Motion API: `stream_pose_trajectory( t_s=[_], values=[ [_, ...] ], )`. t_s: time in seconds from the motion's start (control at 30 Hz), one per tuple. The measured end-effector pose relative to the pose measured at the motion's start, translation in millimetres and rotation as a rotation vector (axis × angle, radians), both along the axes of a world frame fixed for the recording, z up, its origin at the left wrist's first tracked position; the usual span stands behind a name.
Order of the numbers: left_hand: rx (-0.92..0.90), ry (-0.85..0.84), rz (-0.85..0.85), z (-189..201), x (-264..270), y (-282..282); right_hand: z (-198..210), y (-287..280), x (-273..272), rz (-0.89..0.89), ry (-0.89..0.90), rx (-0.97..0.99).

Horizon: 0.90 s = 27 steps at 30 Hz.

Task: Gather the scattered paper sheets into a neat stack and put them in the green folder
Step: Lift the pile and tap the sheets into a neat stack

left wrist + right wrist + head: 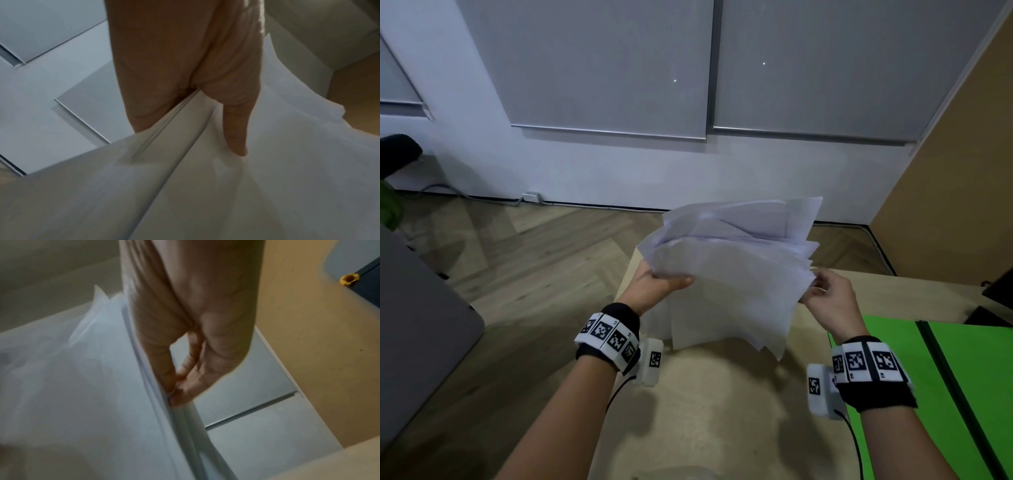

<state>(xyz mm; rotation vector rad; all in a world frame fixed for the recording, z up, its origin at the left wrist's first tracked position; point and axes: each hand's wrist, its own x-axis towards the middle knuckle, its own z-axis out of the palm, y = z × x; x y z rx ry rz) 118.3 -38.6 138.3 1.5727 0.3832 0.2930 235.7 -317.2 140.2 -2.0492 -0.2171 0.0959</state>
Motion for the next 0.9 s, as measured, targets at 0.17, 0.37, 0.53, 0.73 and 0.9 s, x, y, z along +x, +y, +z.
stream_pose_trajectory(
  t_s=[0.17,0.37,0.53,0.73,0.9],
  values=[
    [0.021,-0.008,0.042,1,1,-3,10,7,-5,0.114,0.033,0.430],
    [0.036,-0.011,0.043,2,3,-7,-39,-7,-14,0.280,0.194,-0.133],
    [0.081,0.041,-0.080,5,-2,-6,-41,5,-16,0.217,0.223,0.128],
    [0.132,0.118,-0.289,17,-19,-2,-25,15,-12,0.185,0.224,0.320],
    [0.165,-0.057,0.005,16,-9,-13,-14,39,-14,0.051,0.023,0.408]
  ],
)
